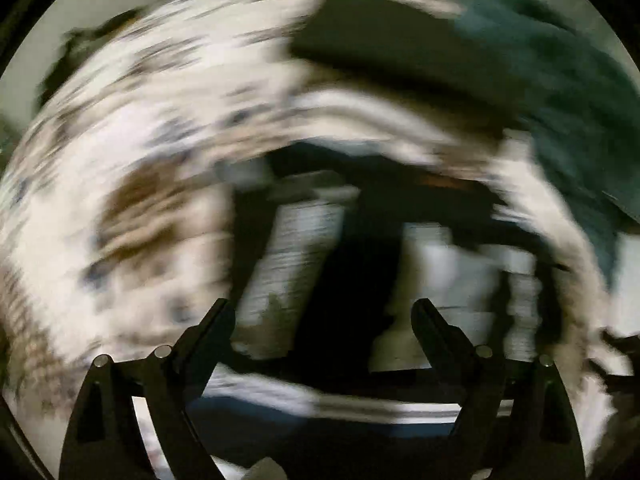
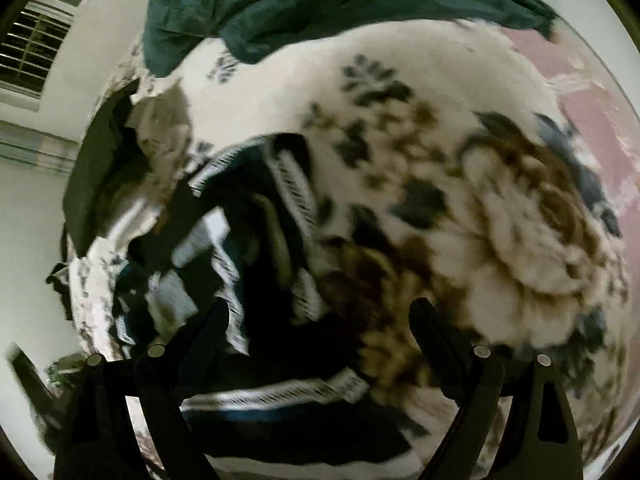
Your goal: Fold small clothes
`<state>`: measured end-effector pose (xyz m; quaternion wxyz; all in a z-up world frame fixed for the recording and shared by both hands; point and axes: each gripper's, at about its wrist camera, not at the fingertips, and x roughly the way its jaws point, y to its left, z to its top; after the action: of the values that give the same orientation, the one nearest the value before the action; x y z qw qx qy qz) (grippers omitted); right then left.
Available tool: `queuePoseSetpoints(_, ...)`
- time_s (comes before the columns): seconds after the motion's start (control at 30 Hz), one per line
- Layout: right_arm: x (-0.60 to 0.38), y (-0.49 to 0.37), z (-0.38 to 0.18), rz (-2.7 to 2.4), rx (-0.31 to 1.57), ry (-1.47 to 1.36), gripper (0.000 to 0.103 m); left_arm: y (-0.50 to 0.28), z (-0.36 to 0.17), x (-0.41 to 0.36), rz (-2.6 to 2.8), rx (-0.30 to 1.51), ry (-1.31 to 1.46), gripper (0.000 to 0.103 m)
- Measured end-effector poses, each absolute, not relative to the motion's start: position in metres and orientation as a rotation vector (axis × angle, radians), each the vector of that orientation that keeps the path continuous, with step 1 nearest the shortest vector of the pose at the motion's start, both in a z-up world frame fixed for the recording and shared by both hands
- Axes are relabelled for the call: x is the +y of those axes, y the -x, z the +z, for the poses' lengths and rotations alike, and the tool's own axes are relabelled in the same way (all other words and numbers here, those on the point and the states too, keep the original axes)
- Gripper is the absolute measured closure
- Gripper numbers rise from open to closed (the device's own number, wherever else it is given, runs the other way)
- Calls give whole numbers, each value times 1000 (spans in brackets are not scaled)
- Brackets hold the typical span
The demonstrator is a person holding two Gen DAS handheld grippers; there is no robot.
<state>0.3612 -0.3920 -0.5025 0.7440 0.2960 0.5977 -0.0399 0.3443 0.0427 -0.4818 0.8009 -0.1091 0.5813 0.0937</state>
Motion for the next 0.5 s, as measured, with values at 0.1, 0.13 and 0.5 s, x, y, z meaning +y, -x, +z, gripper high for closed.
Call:
queuePoseSetpoints(0.1, -364, -396, -508, -19, 1318, -634, 10, -324, -501, 95, 339, 1279, 284, 13)
queuePoseSetpoints(0.13, -352, -409, -514, 6, 1340, -611, 12, -319, -505, 106, 367, 1276, 297, 13)
queuePoseSetpoints(0.5, -327, -443, -534, -174, 1466, -347, 100, -316, -543, 119, 340, 1242, 582, 13)
